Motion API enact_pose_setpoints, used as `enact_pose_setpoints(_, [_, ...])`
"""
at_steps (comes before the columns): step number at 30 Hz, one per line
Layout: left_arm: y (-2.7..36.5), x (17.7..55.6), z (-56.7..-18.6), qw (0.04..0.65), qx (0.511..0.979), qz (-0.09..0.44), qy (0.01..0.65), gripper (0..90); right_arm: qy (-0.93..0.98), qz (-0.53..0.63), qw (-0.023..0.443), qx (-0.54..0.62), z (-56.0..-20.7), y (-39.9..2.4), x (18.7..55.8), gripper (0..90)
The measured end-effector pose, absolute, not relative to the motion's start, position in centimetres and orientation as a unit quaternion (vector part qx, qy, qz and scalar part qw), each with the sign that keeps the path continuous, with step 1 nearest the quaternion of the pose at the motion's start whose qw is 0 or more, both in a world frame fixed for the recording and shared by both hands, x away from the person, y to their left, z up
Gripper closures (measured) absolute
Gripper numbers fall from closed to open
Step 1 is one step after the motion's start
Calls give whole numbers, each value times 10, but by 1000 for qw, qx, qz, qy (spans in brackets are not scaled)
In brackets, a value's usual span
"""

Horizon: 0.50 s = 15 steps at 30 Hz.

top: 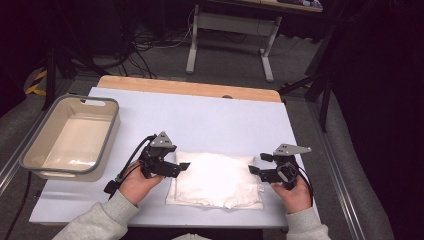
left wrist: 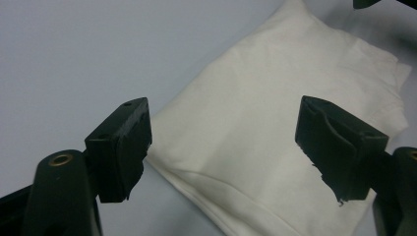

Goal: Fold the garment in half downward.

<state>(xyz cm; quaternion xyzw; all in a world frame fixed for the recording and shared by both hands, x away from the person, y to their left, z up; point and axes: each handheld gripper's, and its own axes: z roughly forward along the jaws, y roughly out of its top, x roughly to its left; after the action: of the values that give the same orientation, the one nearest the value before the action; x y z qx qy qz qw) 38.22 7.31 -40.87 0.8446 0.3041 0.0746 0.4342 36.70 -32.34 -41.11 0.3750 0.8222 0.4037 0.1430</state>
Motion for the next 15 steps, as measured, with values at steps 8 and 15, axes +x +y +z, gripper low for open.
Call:
enact_pose_setpoints(8, [68,402,-426,405,845,87,337,246,818,381,149,404,-422,-318,383,262])
enact_pose_setpoints(15, [62,414,-441,373,851,102,354,314,818,361,163,418,-430,-312,392,276])
